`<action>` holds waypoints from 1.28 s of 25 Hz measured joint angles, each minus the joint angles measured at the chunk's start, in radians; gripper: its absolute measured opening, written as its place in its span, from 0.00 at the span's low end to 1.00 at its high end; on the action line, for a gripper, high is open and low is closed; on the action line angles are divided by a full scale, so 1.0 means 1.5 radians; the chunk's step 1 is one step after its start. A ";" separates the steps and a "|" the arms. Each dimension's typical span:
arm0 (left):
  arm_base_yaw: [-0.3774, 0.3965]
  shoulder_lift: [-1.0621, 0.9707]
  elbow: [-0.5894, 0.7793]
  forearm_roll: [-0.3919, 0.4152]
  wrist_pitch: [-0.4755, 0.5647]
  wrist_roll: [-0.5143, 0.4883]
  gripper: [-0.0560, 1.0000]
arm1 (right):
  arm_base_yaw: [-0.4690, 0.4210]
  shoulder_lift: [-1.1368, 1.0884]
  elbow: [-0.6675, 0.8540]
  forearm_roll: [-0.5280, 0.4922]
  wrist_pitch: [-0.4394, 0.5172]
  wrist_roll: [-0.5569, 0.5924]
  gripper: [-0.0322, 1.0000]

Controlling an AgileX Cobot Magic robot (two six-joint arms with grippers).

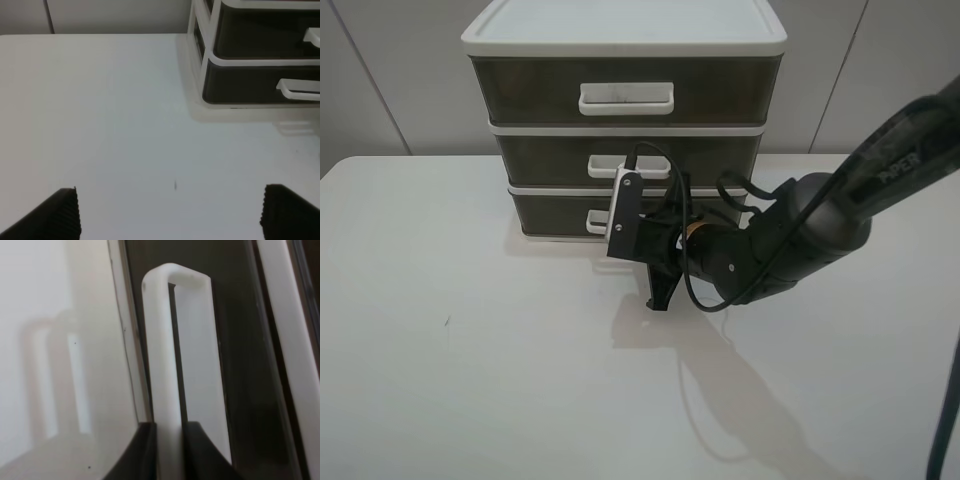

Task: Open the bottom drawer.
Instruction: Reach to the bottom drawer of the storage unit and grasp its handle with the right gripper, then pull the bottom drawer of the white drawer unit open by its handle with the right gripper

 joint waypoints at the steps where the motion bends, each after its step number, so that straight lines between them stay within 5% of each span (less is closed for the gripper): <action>1: 0.000 0.000 0.000 0.000 0.000 0.000 0.76 | 0.000 0.000 0.000 0.000 0.001 0.000 0.15; 22: 0.000 0.000 0.000 0.000 0.000 0.000 0.76 | 0.001 -0.052 0.046 -0.009 0.061 -0.032 0.14; 32: 0.000 0.000 0.000 0.000 0.000 0.000 0.76 | 0.034 -0.057 0.048 0.050 0.065 -0.042 0.14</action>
